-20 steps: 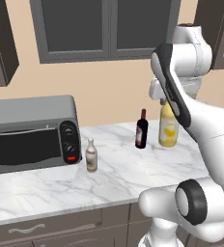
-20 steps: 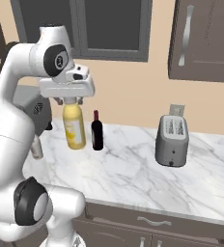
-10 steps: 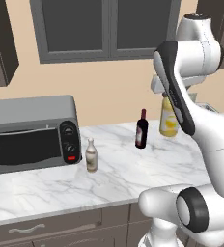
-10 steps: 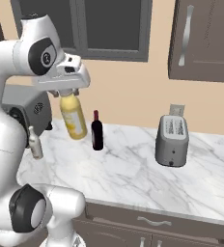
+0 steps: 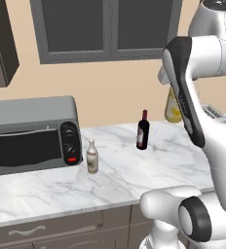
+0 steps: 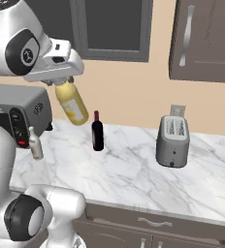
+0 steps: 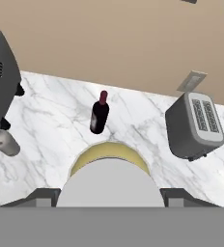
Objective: Move the drinks to the dining counter.
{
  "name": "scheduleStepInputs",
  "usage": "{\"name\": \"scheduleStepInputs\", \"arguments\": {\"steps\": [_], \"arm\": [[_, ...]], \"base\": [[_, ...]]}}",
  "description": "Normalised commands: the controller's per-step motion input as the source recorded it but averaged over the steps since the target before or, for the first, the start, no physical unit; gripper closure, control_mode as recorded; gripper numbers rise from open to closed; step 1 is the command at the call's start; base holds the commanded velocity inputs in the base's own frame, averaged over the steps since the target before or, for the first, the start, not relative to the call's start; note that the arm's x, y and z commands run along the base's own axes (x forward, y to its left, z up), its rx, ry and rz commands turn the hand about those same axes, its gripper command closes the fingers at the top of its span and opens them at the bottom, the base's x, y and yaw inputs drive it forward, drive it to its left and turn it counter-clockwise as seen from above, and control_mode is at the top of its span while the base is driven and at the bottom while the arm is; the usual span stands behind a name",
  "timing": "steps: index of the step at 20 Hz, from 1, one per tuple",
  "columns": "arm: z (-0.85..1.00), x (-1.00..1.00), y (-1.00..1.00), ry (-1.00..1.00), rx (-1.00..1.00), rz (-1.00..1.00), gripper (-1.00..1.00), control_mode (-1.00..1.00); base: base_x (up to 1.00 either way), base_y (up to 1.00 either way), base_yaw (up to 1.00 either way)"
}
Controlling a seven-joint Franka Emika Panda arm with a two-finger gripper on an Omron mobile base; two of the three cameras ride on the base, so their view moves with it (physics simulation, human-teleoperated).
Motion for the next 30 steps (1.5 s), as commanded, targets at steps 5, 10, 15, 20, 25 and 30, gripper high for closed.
{"name": "scheduleStepInputs", "arguments": {"steps": [5,10,15,20,25,30], "arm": [[0.00,0.00,0.00,0.00,0.00,0.00,1.00,1.00],[0.00,0.00,0.00,0.00,0.00,0.00,1.00,1.00],[0.00,0.00,0.00,0.00,0.00,0.00,1.00,1.00],[0.00,0.00,0.00,0.00,0.00,0.00,1.00,1.00],[0.00,0.00,0.00,0.00,0.00,0.00,1.00,1.00],[0.00,0.00,0.00,0.00,0.00,0.00,1.00,1.00]], "base": [[-0.35,0.00,0.00],[-0.46,-0.14,-0.04],[-0.42,-0.44,-0.49],[0.00,0.00,-0.95],[0.00,0.00,-0.99],[0.00,0.00,-1.00]]}}
